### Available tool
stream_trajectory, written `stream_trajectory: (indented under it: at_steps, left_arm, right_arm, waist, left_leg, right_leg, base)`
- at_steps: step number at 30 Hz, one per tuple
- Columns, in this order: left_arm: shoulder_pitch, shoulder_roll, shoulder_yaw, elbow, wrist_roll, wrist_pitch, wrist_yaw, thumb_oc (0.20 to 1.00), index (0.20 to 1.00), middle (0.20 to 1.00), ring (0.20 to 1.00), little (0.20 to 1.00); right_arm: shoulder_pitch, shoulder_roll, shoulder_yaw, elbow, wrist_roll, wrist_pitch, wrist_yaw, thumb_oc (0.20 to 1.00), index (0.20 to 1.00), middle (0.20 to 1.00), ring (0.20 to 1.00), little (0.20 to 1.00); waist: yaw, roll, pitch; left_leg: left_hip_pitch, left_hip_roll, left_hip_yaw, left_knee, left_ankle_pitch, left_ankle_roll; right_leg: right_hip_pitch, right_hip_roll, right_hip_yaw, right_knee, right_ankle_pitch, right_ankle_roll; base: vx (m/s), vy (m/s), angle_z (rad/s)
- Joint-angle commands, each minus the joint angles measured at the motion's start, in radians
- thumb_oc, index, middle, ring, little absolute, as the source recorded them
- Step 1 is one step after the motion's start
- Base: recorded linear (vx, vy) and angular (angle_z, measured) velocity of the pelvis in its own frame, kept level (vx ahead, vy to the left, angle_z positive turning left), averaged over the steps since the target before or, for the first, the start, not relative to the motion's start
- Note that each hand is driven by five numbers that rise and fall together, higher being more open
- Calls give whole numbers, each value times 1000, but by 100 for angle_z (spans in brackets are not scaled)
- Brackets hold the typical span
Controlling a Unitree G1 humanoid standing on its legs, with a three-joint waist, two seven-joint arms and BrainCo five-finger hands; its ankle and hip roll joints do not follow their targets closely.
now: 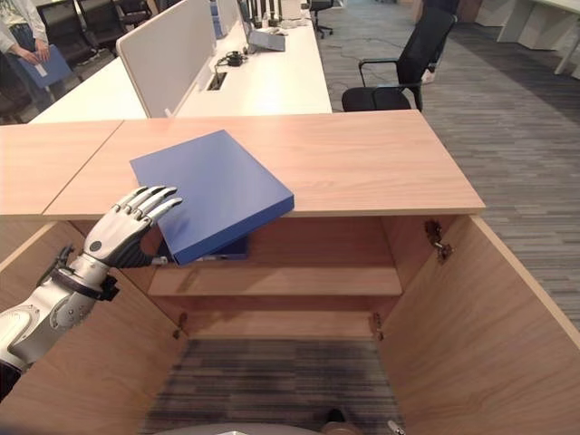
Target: Put the empty folder in the office cabinet
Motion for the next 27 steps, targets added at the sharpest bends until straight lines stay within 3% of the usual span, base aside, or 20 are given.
stream_trajectory:
  at_steps: [1,18,19,20,21,27]
  left_arm:
    - [-117,14,-23,29,-17,25,25,1000,1000,1000,1000,1000]
    - [-197,-52,-81,50,12,52,43,1000,1000,1000,1000,1000]
    - [-195,-55,-79,47,11,52,42,517,517,517,517,517]
    - [-195,-57,-80,47,11,51,39,395,395,395,395,395]
    - [-198,-58,-84,46,10,51,35,200,200,200,200,200]
    - [-195,-62,-97,50,0,46,22,200,200,200,200,200]
  right_arm:
    - [-44,11,-22,17,45,-23,1,1000,1000,1000,1000,1000]
    - [-49,12,-16,18,37,-18,-6,1000,1000,1000,1000,1000]
    - [-48,13,-15,17,37,-18,-7,1000,1000,1000,1000,1000]
    - [-48,13,-14,15,38,-19,-7,1000,1000,1000,1000,1000]
    - [-50,12,-14,13,38,-18,-7,1000,1000,1000,1000,1000]
    - [-52,13,-17,12,42,-17,-6,1000,1000,1000,1000,1000]
  waist:
    - [-23,-50,13]
    - [-35,-59,7]
    - [-35,-59,7]
    - [-36,-60,8]
    - [-36,-60,9]
    - [-39,-60,9]
  left_leg:
    - [-111,19,-1,23,129,-18]
    - [-113,22,10,23,129,-19]
    - [-112,22,11,22,129,-19]
    - [-111,22,11,22,128,-19]
    - [-111,22,11,23,128,-19]
    - [-111,23,13,23,129,-18]
  right_leg:
    - [137,-40,0,67,-190,56]
    - [130,-36,9,69,-190,53]
    - [131,-35,9,69,-190,53]
    - [130,-35,11,68,-190,53]
    - [130,-35,12,69,-190,52]
    - [130,-34,12,70,-191,52]
  base:
    - [0,0,0]
    - [0,0,0]
    - [0,0,0]
    - [0,0,0]
    - [0,0,0]
    - [0,0,0]
